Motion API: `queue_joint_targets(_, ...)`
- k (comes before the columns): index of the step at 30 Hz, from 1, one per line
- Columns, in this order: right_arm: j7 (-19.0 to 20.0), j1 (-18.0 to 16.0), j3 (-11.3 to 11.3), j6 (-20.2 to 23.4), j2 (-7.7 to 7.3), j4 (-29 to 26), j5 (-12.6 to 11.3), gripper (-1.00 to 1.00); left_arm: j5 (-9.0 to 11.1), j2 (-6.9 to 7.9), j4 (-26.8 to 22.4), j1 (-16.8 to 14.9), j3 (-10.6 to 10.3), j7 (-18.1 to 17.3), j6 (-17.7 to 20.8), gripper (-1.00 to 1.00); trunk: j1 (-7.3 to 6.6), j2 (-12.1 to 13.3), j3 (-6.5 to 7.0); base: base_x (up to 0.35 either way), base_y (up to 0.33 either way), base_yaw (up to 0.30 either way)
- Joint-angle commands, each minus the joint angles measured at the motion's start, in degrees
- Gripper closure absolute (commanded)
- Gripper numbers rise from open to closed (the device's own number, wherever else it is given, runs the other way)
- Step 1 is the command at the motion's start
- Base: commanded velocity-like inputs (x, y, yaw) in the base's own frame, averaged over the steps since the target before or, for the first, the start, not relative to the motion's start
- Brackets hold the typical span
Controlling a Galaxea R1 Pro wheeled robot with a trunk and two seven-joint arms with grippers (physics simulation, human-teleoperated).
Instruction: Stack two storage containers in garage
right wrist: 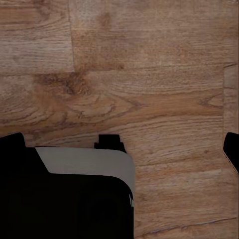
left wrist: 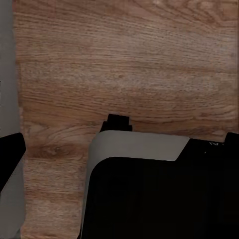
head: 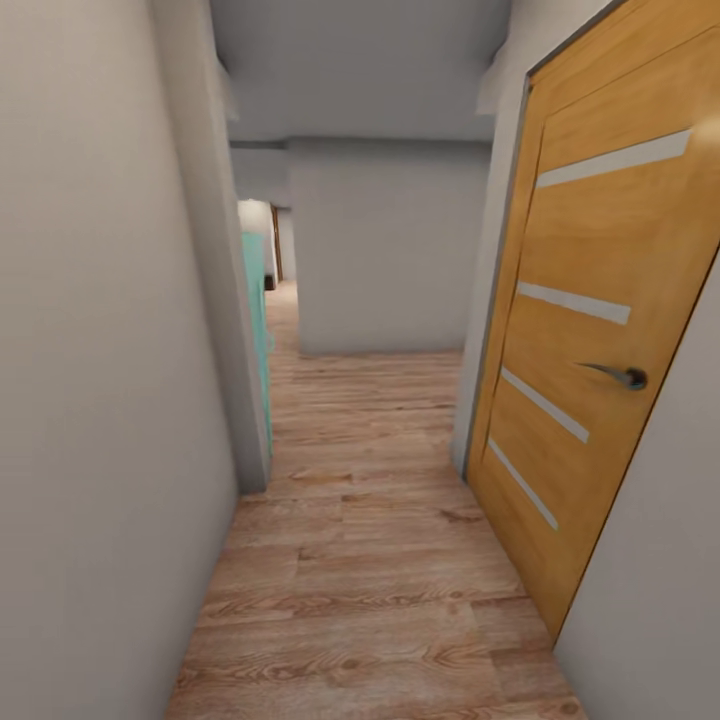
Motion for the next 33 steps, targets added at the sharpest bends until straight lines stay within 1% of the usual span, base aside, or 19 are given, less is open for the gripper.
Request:
queue_joint_targets(1,-0.05,-0.07,0.48,-0.3,0.05,0.18,-0.49,-1.0,0.51,0.01,-0.03,-0.03,-0.12,0.08,0.1,-1.0,0.03,-0.03,-0.06,0.322,0.0,0.0)
queue_joint_targets(6,-0.04,-0.07,0.48,-0.3,0.05,0.18,-0.48,-1.0,0.59,0.09,-0.01,-0.03,-0.12,0.11,0.15,-1.0,0.03,-0.03,-0.06,0.322,0.0,0.0)
queue_joint_targets(12,-0.05,-0.07,0.48,-0.28,0.04,0.16,-0.48,-1.0,0.6,0.77,0.02,0.13,-0.12,0.07,0.1,-1.0,0.03,-0.03,-0.06,0.322,0.0,0.0)
queue_joint_targets(33,-0.05,-0.07,0.57,0.4,0.14,0.18,-0.47,-1.0,0.62,0.92,0.01,0.17,-0.12,0.07,0.1,-1.0,0.03,-0.03,-0.06,0.322,0.0,0.0)
